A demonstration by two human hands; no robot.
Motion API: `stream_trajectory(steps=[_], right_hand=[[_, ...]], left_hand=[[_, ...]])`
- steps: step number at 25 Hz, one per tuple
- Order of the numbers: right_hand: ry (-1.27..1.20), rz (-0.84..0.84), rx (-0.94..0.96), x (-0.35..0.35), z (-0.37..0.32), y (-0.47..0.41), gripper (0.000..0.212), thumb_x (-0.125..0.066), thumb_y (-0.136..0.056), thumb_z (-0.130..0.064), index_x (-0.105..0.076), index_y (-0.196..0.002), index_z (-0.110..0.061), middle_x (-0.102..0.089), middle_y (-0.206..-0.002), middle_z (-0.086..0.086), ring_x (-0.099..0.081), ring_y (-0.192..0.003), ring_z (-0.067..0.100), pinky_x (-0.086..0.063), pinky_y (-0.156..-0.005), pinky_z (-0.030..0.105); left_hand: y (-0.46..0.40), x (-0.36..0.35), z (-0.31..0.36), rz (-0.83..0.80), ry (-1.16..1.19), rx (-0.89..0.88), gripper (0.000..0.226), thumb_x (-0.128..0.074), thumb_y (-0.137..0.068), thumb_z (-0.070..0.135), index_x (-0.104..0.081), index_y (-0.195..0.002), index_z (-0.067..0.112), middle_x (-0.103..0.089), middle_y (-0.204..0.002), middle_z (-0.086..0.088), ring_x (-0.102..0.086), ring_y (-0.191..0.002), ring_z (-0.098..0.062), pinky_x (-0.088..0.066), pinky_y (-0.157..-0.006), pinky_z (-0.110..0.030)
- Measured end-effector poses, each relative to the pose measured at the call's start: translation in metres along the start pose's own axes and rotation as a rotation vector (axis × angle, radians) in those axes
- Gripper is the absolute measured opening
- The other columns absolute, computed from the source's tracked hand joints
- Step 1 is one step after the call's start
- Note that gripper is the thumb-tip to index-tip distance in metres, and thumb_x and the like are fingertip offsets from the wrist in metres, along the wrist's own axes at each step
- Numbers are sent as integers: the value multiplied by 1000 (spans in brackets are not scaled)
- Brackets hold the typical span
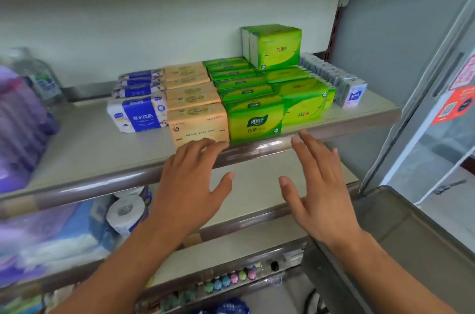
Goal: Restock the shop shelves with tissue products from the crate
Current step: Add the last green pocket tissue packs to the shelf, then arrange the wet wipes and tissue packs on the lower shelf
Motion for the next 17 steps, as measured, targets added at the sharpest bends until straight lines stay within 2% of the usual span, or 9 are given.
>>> stream_trajectory(steps=[4, 10, 14, 17], right_hand=[[-78, -28, 96, -8, -28, -6, 58, -43, -95, -42, -31, -145, -15, -34, -152, 9, -34, -139, 27, -25, -113, 56], [-253, -125, 157, -20, -55, -9, 61, -41, -95, -44, -25, -148, -19, -31, -154, 4, -28, -141, 20, -27, -113, 56], [-287, -134, 160, -13, -73, -11, 62, -40, -95, -46, -24, -149, -20, -31, -154, 1, -25, -142, 14, -28, -114, 52], [-244, -134, 160, -8, -91, -7, 61, -38, -95, -47, -21, -148, -23, -30, -155, 0, -23, -143, 13, -24, -116, 47]], left_hand=[[33, 16, -9, 72, -30, 85, 51, -39, -87, 56, -39, -134, 34, -50, -136, 3, -43, -125, -19, -41, -101, -45], [74, 29, -13, 123, -44, 244, 55, -44, -87, 55, -43, -137, 32, -49, -137, 3, -42, -126, -18, -42, -102, -43], [85, 46, -9, 173, -33, 241, 55, -44, -87, 55, -42, -137, 32, -49, -136, 3, -46, -124, -21, -44, -99, -47], [90, 63, -17, 212, 2, 222, 54, -43, -86, 56, -44, -135, 32, -49, -134, 4, -47, -124, -20, -46, -97, -48]])
Point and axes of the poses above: each hand's wrist, its own y-axis away from the middle knuckle, its own x-axis out of the back of the hand, z = x × y, the point moved 7 cm from there along -y, towards the middle knuckle
